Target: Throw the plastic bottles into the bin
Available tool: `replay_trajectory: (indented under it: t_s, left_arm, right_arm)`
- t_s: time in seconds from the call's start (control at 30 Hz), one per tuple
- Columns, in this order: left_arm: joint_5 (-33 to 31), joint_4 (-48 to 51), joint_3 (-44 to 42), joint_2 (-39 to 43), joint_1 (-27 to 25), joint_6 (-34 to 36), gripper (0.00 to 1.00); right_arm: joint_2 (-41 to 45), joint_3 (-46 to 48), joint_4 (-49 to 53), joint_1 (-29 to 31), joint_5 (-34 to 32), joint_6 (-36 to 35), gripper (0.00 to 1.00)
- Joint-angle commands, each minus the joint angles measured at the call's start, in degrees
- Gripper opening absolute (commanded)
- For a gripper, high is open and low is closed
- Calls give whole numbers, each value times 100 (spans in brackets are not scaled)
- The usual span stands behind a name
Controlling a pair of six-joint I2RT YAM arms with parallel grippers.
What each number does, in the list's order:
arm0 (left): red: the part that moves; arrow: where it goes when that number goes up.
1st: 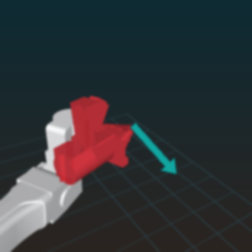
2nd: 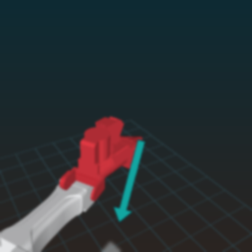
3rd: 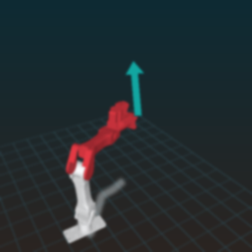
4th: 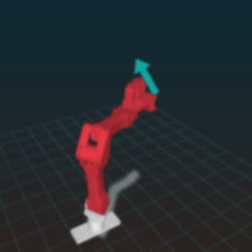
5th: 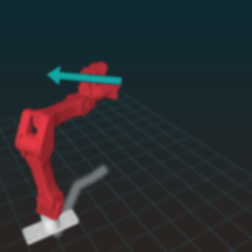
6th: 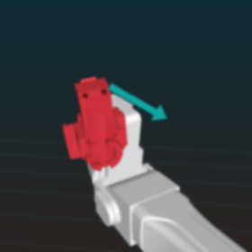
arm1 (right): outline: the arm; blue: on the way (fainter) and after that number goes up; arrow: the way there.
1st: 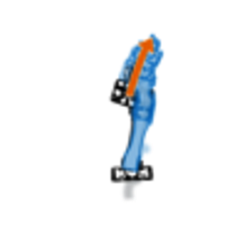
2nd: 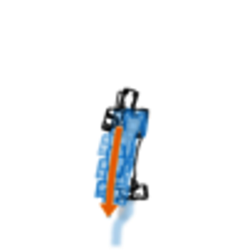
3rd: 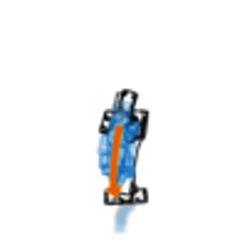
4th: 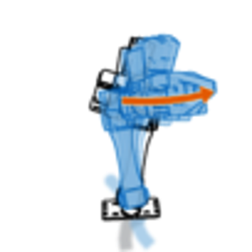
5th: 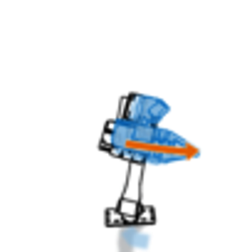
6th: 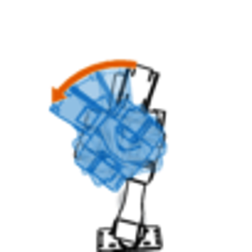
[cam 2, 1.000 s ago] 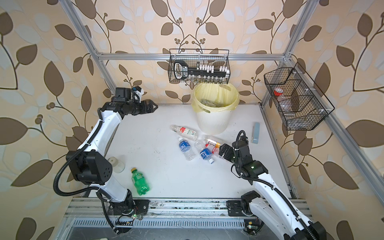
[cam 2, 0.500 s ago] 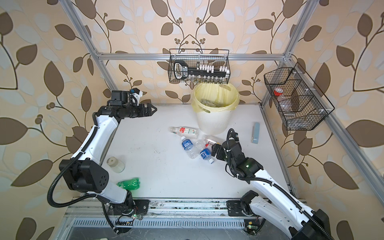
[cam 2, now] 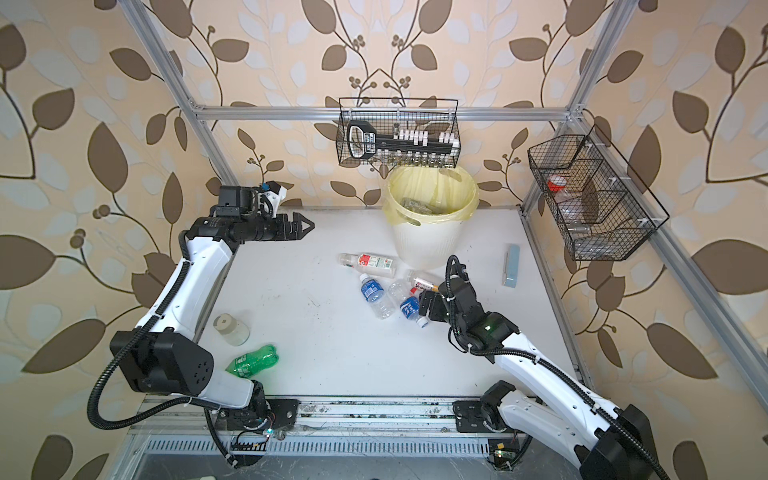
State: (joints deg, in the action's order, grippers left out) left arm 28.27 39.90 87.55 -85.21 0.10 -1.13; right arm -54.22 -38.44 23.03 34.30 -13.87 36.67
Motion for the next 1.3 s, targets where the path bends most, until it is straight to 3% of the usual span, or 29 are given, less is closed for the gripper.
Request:
replay_trajectory:
  t_s: [0.0, 0.2, 0.43, 0.57, 0.7, 0.83, 1.27]
  left_arm:
    - [249, 226, -49, 240, 43, 243, 99]
    - [121, 435, -122, 452, 41, 344, 99]
    - [-430, 947, -29, 601, 60, 730, 99]
    - [-865, 1269, -42, 727, 91, 1025, 99]
    - [-1290, 1486, -115, 823, 126, 1202, 99]
    - [-1654, 1622, -89, 846, 231, 1148, 99]
    - [-1805, 1988, 61, 848, 303, 1076, 99]
  right_arm:
    - [-157, -177, -468, 283, 209, -765, 100]
    - [-782, -379, -1195, 968, 680, -1907, 100]
    - [-1741, -571, -2729, 1959, 1436, -3653, 100]
    - [-2605, -1160, -3012, 2010, 2730, -4145, 100]
    - [-3441, -1569, -3571, 2213, 3446, -4508, 100]
    - [-4416, -2154, -3795, 2519, 3677, -4917, 100]
    - [-6354, -3650, -4525, 3037, 4270, -5398, 100]
